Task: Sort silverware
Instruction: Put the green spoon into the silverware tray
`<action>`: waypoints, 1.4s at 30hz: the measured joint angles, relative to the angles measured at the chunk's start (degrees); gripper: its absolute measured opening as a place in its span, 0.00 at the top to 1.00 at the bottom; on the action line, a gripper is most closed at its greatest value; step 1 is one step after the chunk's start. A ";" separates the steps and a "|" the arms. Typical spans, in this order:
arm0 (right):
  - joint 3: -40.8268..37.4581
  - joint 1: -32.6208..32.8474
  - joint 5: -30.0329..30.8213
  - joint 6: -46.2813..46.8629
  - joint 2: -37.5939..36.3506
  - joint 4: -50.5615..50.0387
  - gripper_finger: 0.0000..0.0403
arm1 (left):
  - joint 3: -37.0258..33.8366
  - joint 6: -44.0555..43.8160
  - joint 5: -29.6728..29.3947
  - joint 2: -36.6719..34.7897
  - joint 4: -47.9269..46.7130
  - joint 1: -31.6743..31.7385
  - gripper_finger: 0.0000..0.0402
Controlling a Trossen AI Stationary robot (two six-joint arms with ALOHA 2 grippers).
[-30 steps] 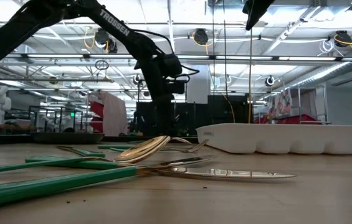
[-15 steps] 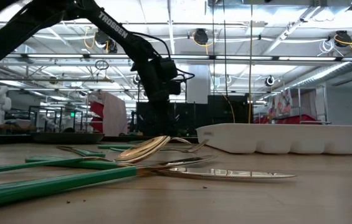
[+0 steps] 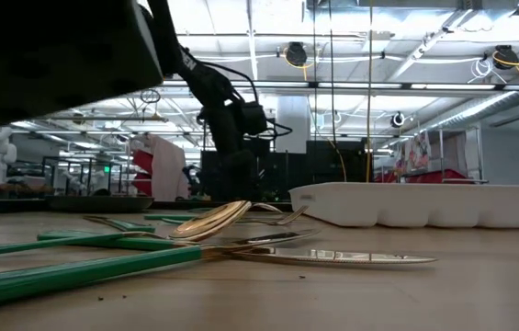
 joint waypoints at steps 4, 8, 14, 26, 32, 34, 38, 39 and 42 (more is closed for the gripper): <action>0.00 -0.02 -0.02 0.00 -0.04 0.00 0.64 | 0.02 0.04 0.00 1.27 0.63 -0.20 0.38; 0.00 -0.02 -0.17 0.00 -0.04 0.00 0.64 | 0.21 -0.06 0.00 2.66 0.75 -0.21 0.40; 0.00 -0.02 -0.22 0.42 -0.04 0.00 0.64 | 0.31 0.01 -0.31 3.12 1.05 -0.35 0.52; 0.00 0.00 -0.22 0.80 -0.04 0.00 0.64 | 0.24 -0.16 -0.53 3.29 -0.15 -1.39 0.79; 0.00 -0.02 -0.26 2.42 -0.04 0.00 0.64 | 0.22 -0.18 -0.25 3.29 -0.65 -1.77 0.88; 0.00 -0.02 -0.27 2.50 -0.04 0.00 0.64 | 0.21 -0.67 -0.20 3.29 -0.83 -1.89 0.92; 0.00 0.00 -0.19 1.06 -0.04 0.00 0.64 | 0.08 -2.11 -0.46 2.72 -1.56 -2.20 0.96; 0.00 -0.02 -0.13 0.68 -0.04 0.00 0.64 | 0.03 -2.63 -0.96 2.49 -1.45 -2.28 0.96; 0.00 -0.01 -0.13 0.14 -0.04 0.00 0.64 | -0.31 -3.17 -1.25 1.08 -2.71 -2.32 0.97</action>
